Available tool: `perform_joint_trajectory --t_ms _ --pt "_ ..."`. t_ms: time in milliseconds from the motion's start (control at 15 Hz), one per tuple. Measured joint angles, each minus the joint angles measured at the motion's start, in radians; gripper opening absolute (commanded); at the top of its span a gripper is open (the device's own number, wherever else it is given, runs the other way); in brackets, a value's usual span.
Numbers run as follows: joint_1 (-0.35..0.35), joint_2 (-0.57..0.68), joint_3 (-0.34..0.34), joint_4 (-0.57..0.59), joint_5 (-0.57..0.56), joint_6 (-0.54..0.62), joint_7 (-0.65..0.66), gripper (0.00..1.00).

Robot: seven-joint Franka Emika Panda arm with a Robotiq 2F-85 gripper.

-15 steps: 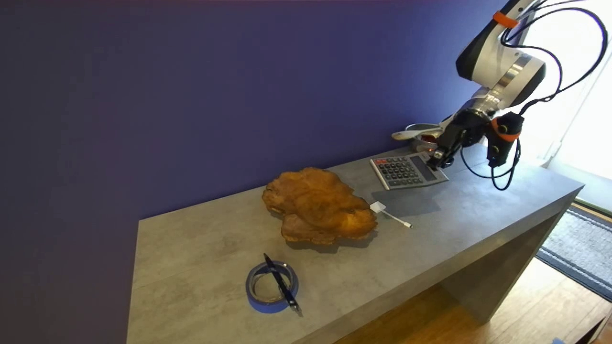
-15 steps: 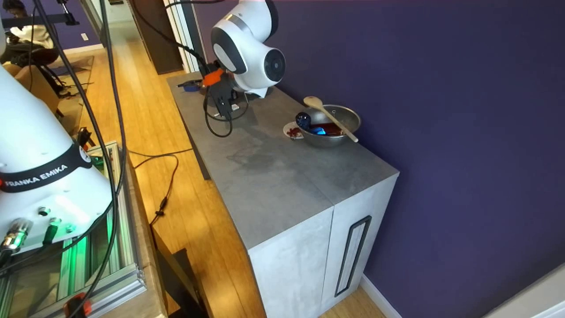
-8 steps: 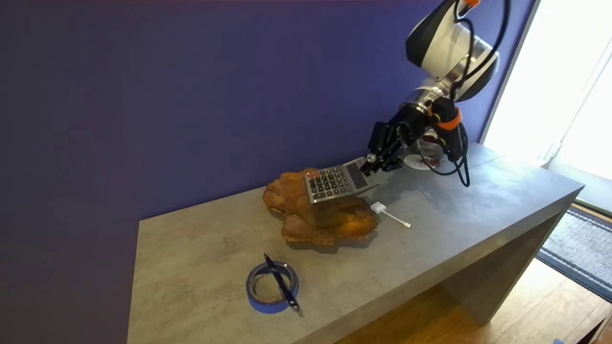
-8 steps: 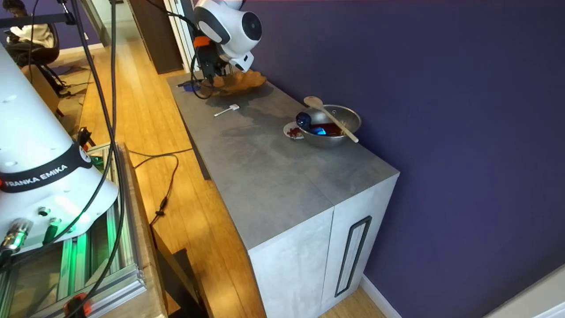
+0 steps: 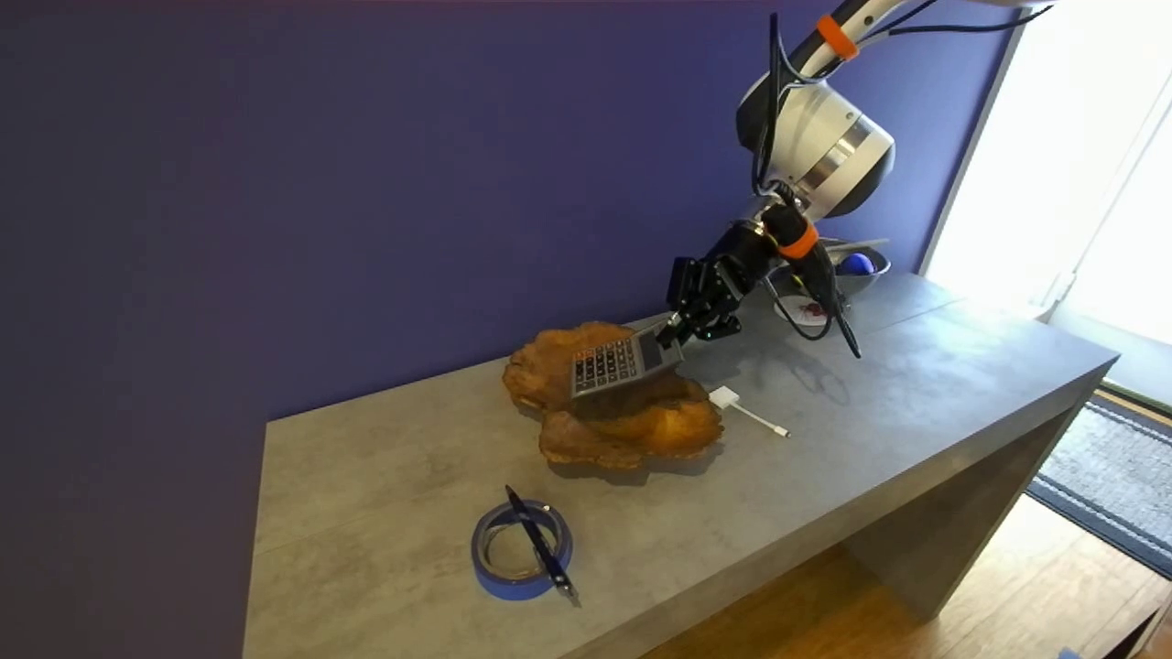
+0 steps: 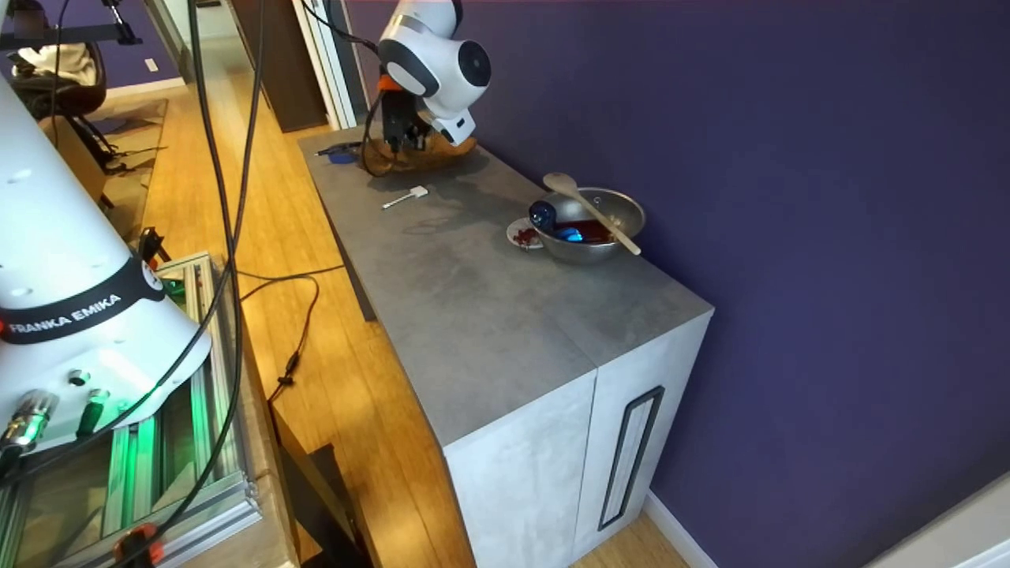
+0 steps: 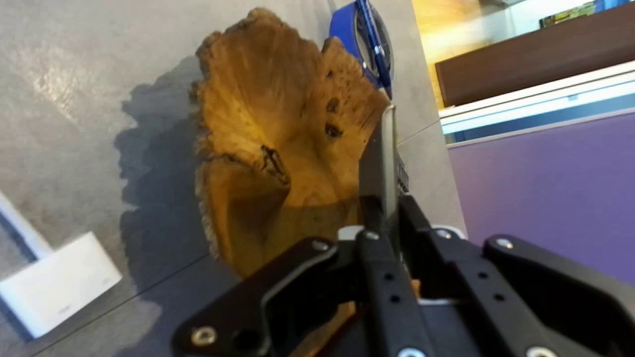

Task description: Put the calculator on the tray

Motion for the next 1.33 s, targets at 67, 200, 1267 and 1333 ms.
perform_joint_trajectory --t_ms 67,200,1267,1333 --pt "-0.014 0.015 -0.002 0.011 0.000 0.000 0.000 0.03" --pt "-0.033 0.043 -0.002 0.033 0.000 0.000 -0.005 0.03" --pt "-0.001 -0.079 0.012 -0.090 -0.117 0.380 -0.104 1.00" --pt "-0.007 -0.125 0.018 -0.146 -0.114 0.417 -0.158 0.97"
